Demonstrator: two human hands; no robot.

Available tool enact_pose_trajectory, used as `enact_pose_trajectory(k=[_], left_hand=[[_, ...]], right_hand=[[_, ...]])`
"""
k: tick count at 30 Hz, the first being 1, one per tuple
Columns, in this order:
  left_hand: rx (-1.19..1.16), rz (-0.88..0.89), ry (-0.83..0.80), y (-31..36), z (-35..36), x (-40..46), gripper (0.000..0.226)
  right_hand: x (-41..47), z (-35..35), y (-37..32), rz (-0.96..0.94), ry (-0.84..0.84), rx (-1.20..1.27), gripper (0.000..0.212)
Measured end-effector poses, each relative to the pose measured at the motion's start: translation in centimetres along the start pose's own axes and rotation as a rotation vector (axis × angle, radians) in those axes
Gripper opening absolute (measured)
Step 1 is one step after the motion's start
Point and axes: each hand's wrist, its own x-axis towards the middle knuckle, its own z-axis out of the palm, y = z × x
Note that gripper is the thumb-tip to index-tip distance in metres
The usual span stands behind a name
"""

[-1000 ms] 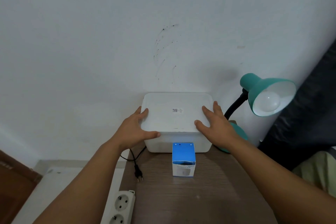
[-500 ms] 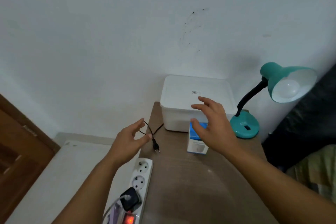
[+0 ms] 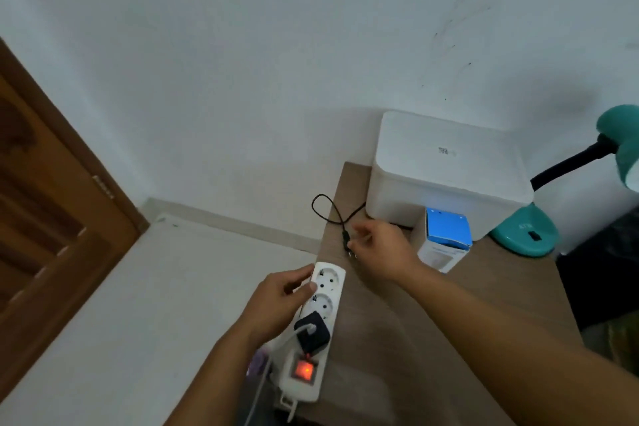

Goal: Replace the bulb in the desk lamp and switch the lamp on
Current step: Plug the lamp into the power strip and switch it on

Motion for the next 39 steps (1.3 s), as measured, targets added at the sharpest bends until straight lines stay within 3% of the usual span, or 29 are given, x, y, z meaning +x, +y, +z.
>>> enact_pose_trajectory(k=[3,10,17,23,27,33,39], left_hand=[[-0.072,0.015,-0.003,-0.3,0.3,-0.4,0.041],[-0.162,0.012,0.028,-1.0,0.9,-1.0,0.028],[-0.279,-0.043,0.033,-1.3,1.3,-1.2,0.028],[-0.299,-0.037,0.028,-1.0,1.2,-1.1,0.027],[-0.291,-0.037,0.035,-0.9,1.0,-1.1,0.024],[-0.319,-0.026,0.042,-0.7,1.1,-1.3,0.024],[-0.340,-0.029,0.041,-0.7,1.1,-1.3,0.025]], right_hand=[[0.8,1.4,0.8,0.045,0.025,-0.046,0.041],[2.3,3.1,1.2,-0.003,0.038,-0.024,0.014],[2.4,2.9,1.1,0.042,-0.049,0.183,0.015],[0.2,1.6,-1.5,-0.075,-0.025,0.396,0.028],[-0.9,1.6,-2.4,-0.142,-0.086,0.449,0.024],[-1.7,1.4,-2.0,-0.199,-0.076,0.358,0.027],[-2.5,1.4,-0.9,-0.215,-0.147,0.279,0.015]])
